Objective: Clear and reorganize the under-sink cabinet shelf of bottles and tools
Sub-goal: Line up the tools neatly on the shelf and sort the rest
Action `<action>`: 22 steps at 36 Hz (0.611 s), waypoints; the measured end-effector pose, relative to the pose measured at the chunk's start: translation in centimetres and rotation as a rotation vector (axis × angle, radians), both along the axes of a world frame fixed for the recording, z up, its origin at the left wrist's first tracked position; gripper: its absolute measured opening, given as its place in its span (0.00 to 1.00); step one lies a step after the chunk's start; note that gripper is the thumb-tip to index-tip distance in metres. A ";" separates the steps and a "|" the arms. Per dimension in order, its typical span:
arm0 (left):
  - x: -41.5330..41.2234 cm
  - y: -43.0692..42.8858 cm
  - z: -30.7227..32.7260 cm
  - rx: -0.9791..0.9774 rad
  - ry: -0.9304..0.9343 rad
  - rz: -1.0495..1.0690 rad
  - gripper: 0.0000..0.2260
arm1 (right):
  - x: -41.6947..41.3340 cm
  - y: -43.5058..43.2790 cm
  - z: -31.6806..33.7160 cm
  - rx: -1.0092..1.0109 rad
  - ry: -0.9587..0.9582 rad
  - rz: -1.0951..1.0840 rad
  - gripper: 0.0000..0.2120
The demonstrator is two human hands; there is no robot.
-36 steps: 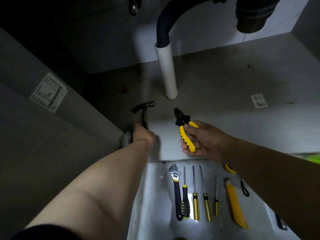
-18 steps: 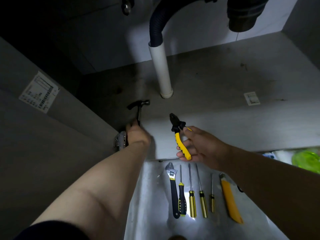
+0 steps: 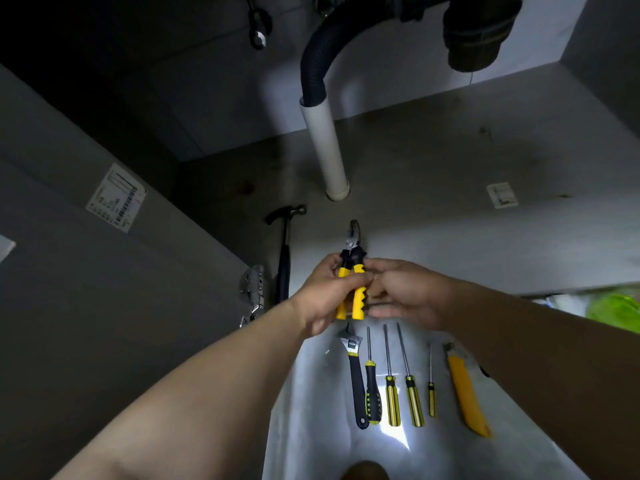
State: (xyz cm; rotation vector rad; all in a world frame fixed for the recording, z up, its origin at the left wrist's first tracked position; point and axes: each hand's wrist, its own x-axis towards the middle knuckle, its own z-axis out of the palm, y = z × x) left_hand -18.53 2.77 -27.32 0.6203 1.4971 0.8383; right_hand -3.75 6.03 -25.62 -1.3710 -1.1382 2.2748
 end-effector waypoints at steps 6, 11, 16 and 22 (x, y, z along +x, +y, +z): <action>-0.3 2.1 -1.7 0.025 0.425 0.026 0.24 | 0.2 -0.2 0.2 0.091 -0.116 0.027 0.24; -1.9 3.9 -2.6 0.010 0.813 0.013 0.32 | 0.9 0.2 -0.5 0.103 -0.107 0.034 0.18; -3.4 4.0 -3.0 -0.053 1.063 -0.039 0.31 | 1.4 0.3 -1.4 0.106 -0.103 0.051 0.13; -4.5 3.5 -4.1 -0.002 1.092 0.008 0.25 | 1.0 0.9 -2.1 0.121 -0.062 0.029 0.12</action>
